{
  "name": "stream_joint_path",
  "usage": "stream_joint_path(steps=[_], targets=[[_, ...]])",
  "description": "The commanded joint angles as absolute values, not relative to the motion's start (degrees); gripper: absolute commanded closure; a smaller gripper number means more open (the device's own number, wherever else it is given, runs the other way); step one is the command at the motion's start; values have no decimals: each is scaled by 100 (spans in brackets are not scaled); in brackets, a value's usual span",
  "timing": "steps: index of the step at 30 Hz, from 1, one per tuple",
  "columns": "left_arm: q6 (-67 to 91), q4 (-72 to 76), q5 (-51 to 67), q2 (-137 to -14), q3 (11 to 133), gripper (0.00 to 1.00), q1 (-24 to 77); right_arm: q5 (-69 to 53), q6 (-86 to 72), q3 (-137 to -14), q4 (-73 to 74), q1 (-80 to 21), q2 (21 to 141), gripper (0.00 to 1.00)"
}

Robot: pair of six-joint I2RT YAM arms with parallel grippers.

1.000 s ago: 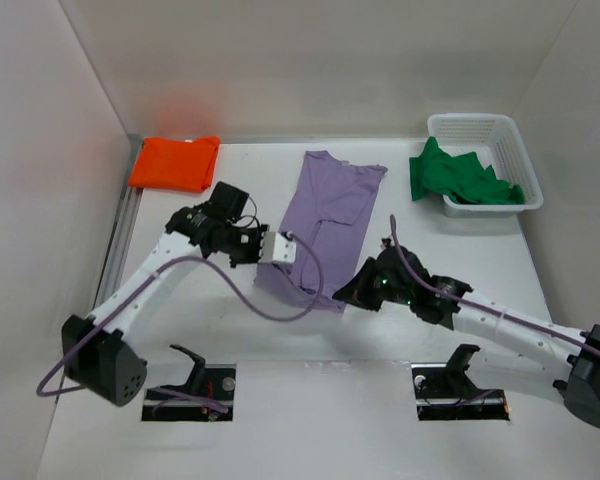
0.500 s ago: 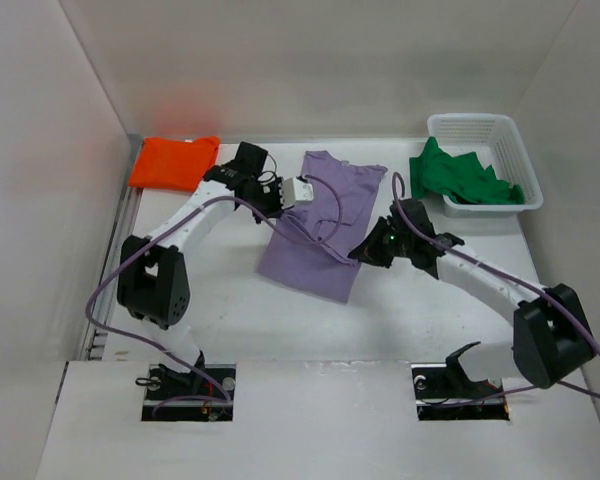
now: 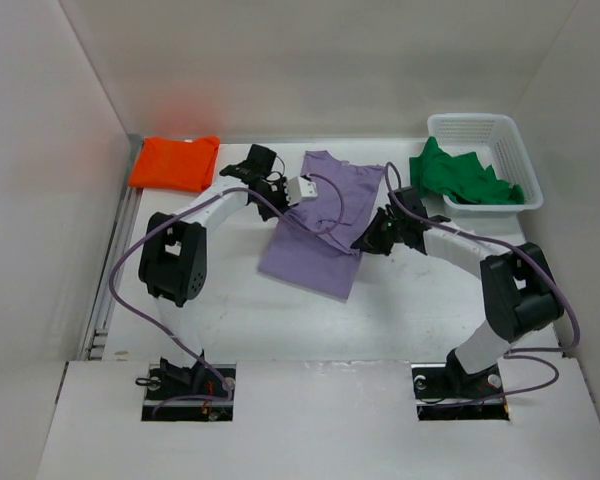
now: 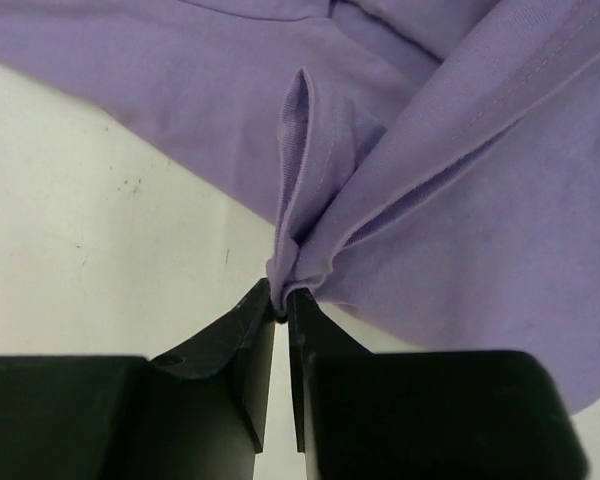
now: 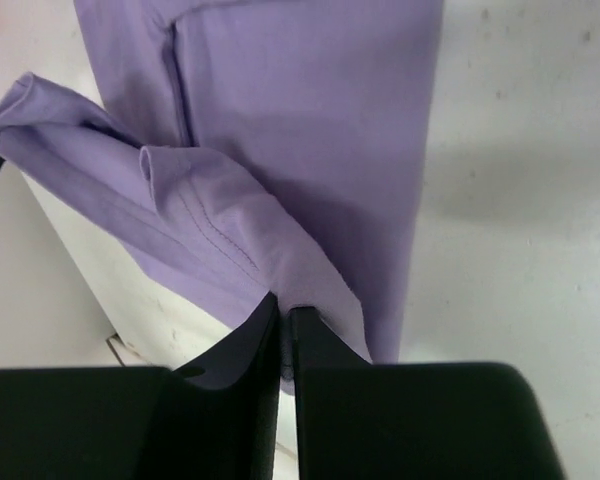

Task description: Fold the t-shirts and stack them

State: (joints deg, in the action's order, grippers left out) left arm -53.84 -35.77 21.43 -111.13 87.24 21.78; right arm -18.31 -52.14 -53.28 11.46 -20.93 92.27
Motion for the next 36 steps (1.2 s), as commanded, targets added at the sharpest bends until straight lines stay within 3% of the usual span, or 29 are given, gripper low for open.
stream_joint_path(steps=[1, 7, 9, 12, 19, 28, 36], targets=[[-5150, -3226, 2057, -11179, 9035, 91, 2131, -1916, -4940, -5782, 835, -2008, 9509, 90], [-4896, -2708, 1899, -11399, 9140, 71, 2035, -2092, -4676, -6371, 817, -1719, 10151, 64], [-4747, -2392, 1750, -11487, 9272, 59, 1991, -2135, -4588, -6582, 817, -1543, 10265, 60], [-4518, -1970, 1329, -11575, 9570, 50, 1903, -2162, -4509, -6828, 852, -1280, 10275, 58], [-4754, -2267, 1458, -10830, 9389, 47, 1762, -2294, -4474, -7023, 870, -901, 9739, 55], [-5090, -3393, 1995, -10564, 8341, 50, 2140, -1900, -4113, -6004, 1098, -1524, 9115, 78], [-3245, -2339, 1512, -10889, 8753, 42, 2026, -318, -3596, -6660, 1800, -2148, 9473, 56]])
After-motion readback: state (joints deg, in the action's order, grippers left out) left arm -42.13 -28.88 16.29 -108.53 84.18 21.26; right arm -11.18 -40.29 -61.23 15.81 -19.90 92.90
